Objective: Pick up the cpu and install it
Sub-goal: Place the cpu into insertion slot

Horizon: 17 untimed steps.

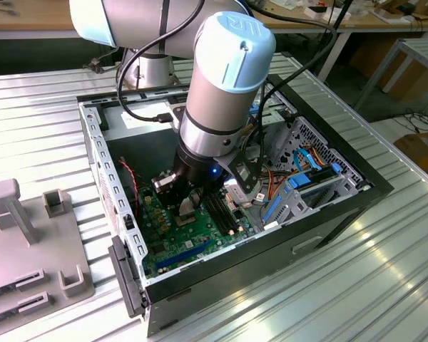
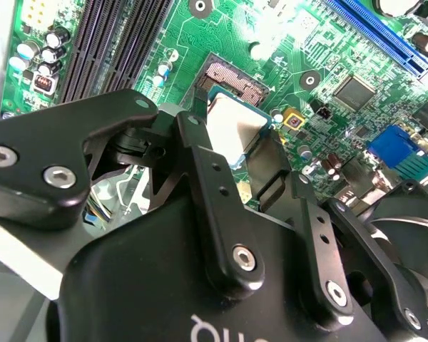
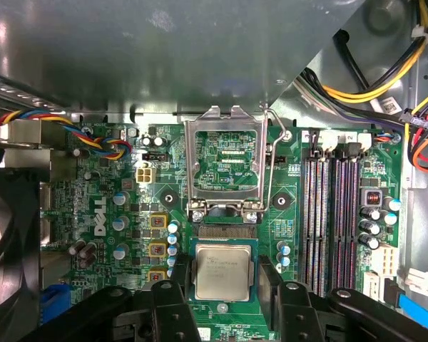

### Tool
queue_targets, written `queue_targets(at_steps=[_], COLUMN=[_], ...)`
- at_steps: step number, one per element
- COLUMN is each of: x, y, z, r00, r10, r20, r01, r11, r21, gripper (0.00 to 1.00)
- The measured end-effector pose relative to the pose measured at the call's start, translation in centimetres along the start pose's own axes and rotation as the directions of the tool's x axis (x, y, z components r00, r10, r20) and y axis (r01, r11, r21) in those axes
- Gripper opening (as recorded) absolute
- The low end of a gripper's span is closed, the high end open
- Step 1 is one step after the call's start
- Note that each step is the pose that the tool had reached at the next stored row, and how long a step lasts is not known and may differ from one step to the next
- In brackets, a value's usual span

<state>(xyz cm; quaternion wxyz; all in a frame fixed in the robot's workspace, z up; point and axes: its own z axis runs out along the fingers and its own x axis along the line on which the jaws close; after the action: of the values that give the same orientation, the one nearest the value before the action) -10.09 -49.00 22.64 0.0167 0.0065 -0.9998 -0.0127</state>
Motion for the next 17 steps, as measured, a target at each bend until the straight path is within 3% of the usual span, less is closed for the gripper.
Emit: queue_targets(at_steps=[17], x=[0.0], y=[-0.08], z=[0.14], r00=[1.0], r10=[0.0], r20=[0.0001], r01=[0.0], r11=[1.0], r21=[-0.0002], gripper=[0.47])
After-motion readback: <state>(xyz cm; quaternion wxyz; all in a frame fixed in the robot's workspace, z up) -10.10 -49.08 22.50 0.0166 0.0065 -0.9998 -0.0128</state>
